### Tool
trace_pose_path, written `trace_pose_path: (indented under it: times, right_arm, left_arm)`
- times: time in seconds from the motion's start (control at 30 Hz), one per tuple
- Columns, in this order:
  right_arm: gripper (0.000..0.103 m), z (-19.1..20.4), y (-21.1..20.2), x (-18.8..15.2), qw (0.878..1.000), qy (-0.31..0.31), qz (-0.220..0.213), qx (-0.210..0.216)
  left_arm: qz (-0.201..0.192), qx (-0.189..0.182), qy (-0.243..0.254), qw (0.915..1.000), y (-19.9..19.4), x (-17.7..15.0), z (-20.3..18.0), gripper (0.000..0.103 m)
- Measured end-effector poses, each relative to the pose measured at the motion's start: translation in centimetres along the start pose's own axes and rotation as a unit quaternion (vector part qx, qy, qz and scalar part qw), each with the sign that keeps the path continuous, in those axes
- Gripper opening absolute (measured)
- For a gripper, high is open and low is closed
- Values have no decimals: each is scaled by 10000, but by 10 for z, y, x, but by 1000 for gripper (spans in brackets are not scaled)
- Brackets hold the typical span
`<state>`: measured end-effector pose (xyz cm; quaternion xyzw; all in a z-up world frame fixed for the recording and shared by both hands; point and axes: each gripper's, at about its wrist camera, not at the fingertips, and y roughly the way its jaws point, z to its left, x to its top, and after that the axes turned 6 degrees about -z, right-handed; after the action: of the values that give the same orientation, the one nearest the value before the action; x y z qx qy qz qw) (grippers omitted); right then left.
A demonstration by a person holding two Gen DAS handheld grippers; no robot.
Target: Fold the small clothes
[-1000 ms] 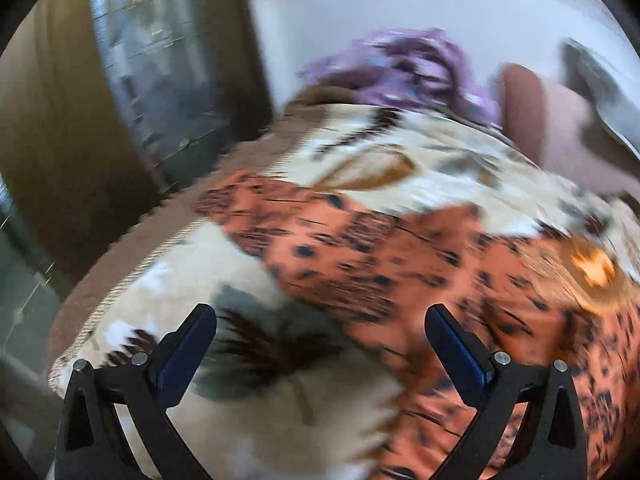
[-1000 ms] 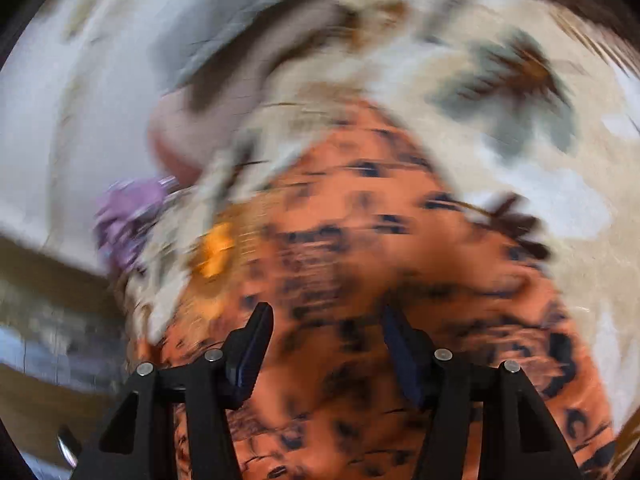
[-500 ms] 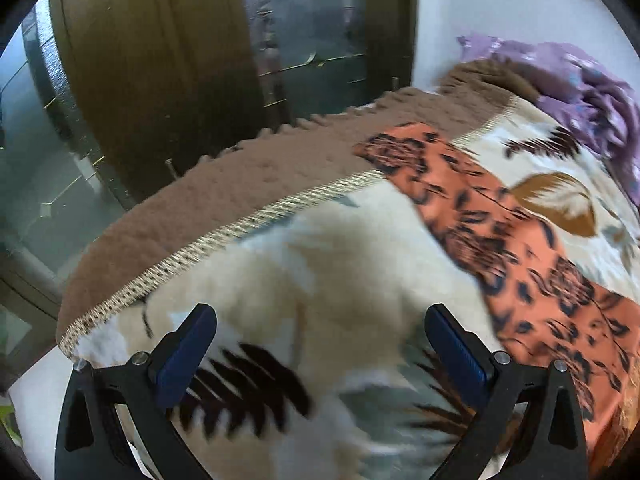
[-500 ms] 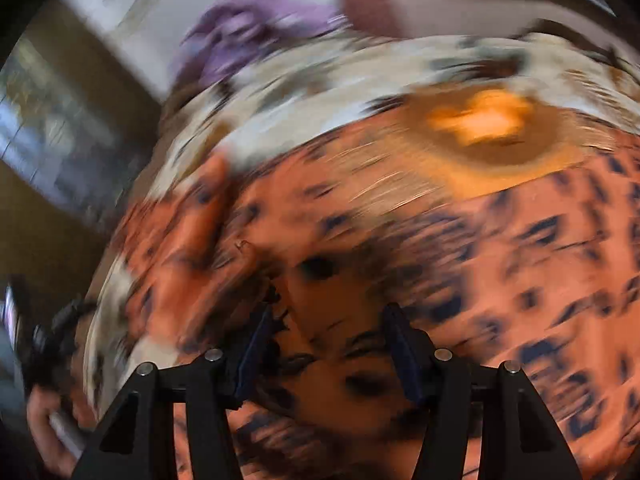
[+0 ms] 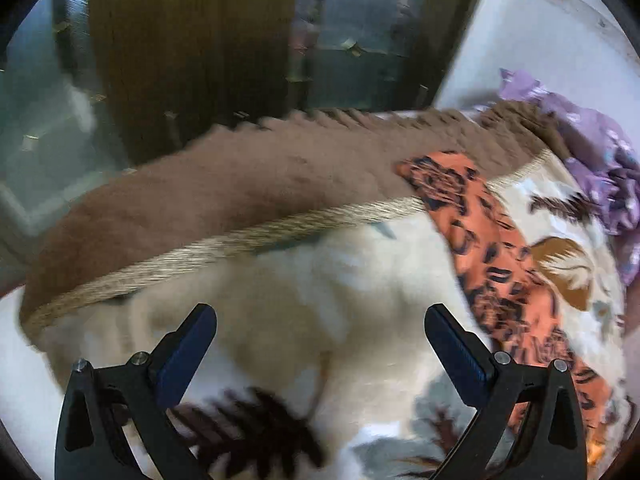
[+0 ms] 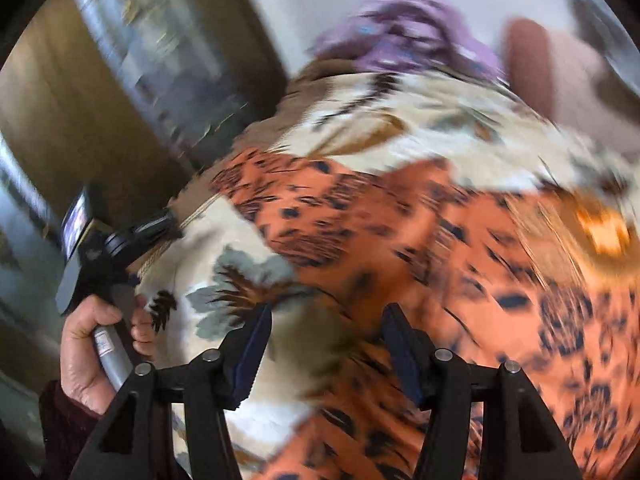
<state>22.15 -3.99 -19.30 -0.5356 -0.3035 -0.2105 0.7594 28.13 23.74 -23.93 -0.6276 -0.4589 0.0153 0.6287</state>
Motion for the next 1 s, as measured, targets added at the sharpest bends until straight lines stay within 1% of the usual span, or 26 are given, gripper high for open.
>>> trace_pose_path:
  times: [0.03, 0.07, 0.1, 0.17, 0.2, 0.23, 0.3, 0.37, 0.43, 0.47, 0.53, 0.6, 0.63, 0.7, 0.83, 0.87, 0.9, 0.93, 0.97, 1.0]
  right_arm:
    - [62, 8, 4, 3, 10000, -50, -33, -47]
    - [63, 12, 8, 4, 9999, -97, -44, -100]
    - [67, 18, 15, 7, 9996, -214, -11, -208]
    - [68, 26, 31, 15, 9987, -387, 86, -305]
    - [68, 29, 41, 19, 9981, -482, 195, -333]
    - [69, 36, 59, 25, 9962, -654, 402, -407]
    - [69, 47, 80, 32, 9919, -982, 555, -582]
    - [69, 62, 107, 39, 9871, -1315, 683, -607]
    - [69, 73, 131, 42, 9831, -1481, 845, -668]
    - [69, 80, 144, 44, 9800, -1608, 914, -734]
    - [69, 93, 168, 51, 9741, -1861, 876, -943]
    - [69, 101, 198, 60, 9662, -2032, 939, -1275]
    - [69, 103, 206, 63, 9649, -2051, 957, -1334]
    - [70, 107, 219, 75, 9651, -2046, 765, -1445]
    - [70, 110, 238, 92, 9639, -2016, 695, -1596]
    - [59, 111, 241, 95, 9643, -2017, 718, -1559]
    - [20, 110, 243, 98, 9678, -1935, 825, -1380]
    - [9, 110, 243, 100, 9682, -1889, 862, -1399]
    - [8, 108, 234, 103, 9707, -1834, 678, -1400]
    - [8, 107, 226, 105, 9740, -1774, 531, -1307]
  left_arm:
    - [94, -126, -33, 9999, 4, 2, -1, 103]
    - [131, -133, -123, 9997, 5, 3, 2, 103]
    - [123, -96, -224, 9996, 4, 4, 5, 103]
    - [-19, 33, -535, 9986, -3, 9, 19, 103]
    - [-127, 145, -651, 9977, -6, 12, 25, 103]
    - [-290, 346, -781, 9959, -11, 16, 34, 103]
    - [-512, 652, -930, 9922, -17, 22, 46, 103]
    - [-639, 876, -1041, 9886, -20, 27, 57, 103]
    - [-663, 994, -1137, 9863, -19, 32, 65, 103]
    - [-645, 1005, -1189, 9857, -19, 33, 69, 103]
    - [-595, 1011, -1316, 9843, -16, 35, 75, 103]
    - [-563, 996, -1421, 9832, -16, 35, 80, 103]
    - [-570, 983, -1435, 9831, -17, 35, 80, 103]
    - [-581, 981, -1399, 9836, -15, 34, 74, 103]
    - [-618, 944, -1266, 9855, -16, 33, 63, 103]
    - [-635, 938, -1222, 9860, -16, 33, 60, 103]
    - [-648, 935, -1154, 9868, -17, 33, 57, 103]
    - [-662, 948, -1098, 9872, -17, 33, 55, 103]
    - [-686, 970, -1069, 9871, -17, 33, 53, 103]
    - [-710, 986, -1047, 9870, -18, 33, 52, 103]
